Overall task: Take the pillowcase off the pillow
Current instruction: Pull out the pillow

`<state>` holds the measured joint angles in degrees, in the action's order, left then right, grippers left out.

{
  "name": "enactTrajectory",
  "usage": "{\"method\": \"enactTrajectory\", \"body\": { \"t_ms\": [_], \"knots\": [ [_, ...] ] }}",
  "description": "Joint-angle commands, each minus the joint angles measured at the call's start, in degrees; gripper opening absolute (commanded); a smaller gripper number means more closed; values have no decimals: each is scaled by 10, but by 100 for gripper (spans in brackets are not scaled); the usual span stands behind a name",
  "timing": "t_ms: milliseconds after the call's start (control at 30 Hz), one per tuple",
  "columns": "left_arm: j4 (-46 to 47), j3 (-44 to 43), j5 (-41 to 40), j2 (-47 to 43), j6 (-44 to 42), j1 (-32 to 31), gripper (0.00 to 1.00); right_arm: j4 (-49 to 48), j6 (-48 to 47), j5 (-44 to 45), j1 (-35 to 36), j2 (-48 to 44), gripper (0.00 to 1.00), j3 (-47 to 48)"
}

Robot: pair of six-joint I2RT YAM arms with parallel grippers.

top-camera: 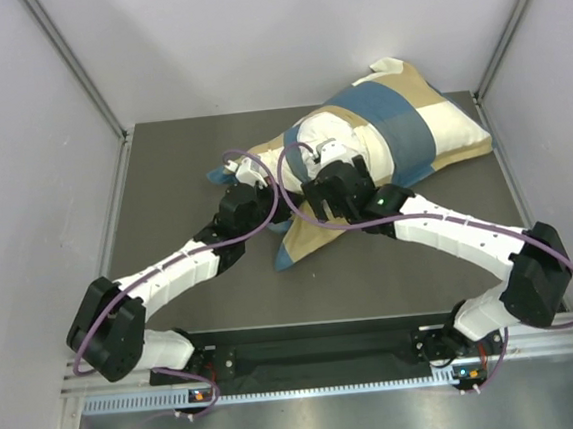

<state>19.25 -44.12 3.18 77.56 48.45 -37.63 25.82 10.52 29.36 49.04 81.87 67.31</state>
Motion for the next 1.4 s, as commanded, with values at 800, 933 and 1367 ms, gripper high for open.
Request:
{"method": "enactTrajectory", "body": {
  "t_ms": [800,933,1367],
  "knots": [
    [19,178,40,-95,28,174,0,69,-101,79,-182,-93,0,222],
    [4,166,54,-95,20,204,0,70,-101,39,-257,-123,0,225],
    [-27,173,125,-124,15,349,0,79,-60,-116,-485,-134,0,245]
  ]
}}
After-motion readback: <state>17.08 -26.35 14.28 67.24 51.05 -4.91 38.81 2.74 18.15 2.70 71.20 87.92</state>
